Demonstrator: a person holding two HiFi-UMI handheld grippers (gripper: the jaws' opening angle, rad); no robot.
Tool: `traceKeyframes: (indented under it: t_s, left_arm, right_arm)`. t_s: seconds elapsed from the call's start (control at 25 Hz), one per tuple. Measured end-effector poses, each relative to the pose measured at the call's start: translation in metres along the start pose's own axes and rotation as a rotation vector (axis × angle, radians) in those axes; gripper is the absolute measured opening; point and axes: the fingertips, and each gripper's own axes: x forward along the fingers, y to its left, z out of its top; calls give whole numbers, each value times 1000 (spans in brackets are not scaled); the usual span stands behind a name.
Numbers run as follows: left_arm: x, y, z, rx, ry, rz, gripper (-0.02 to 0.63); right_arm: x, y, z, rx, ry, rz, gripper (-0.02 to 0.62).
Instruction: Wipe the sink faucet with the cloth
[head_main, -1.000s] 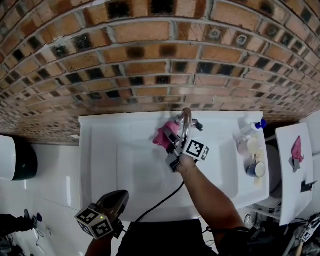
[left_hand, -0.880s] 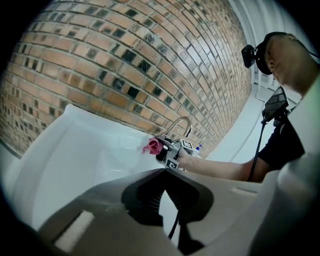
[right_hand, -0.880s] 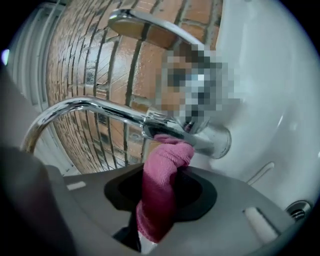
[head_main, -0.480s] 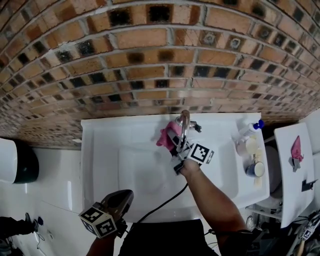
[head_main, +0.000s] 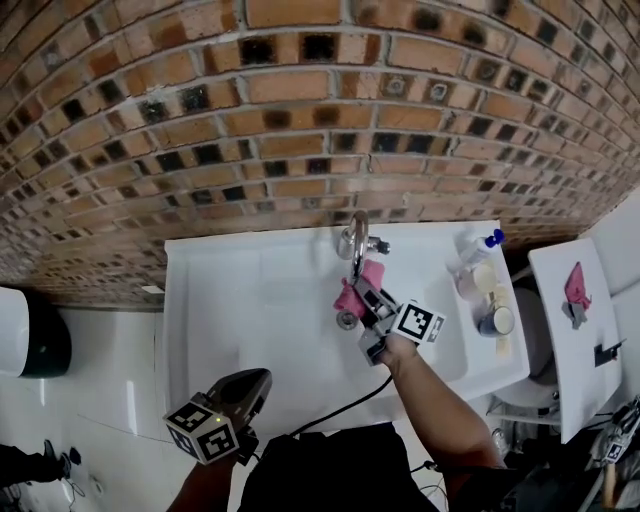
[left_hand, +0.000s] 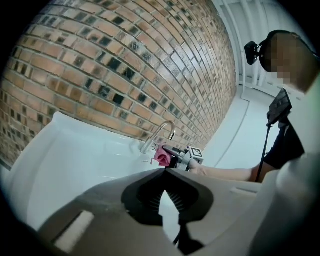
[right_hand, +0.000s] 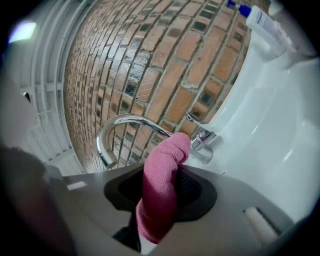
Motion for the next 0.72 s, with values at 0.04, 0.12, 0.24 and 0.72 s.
traceKeyframes:
  t_s: [0.04,0.12,0.24,0.72]
  left_arm:
    - [0,-3,-2,1,1,-14,6]
    - [0,-7,-7,-4,11,-45,6]
    - [2,-14,-11,-9,24,-92,6]
    - [9,-94,4,60,-100,-75,6]
  right_arm:
    - [-15,0,-4,-22,13,-37,146]
    - [-40,10,-12,-39,30,-51,147]
    - [-79,30,-19,-93,41,-72,147]
    - [-217,142,-12,-376,68,51,147]
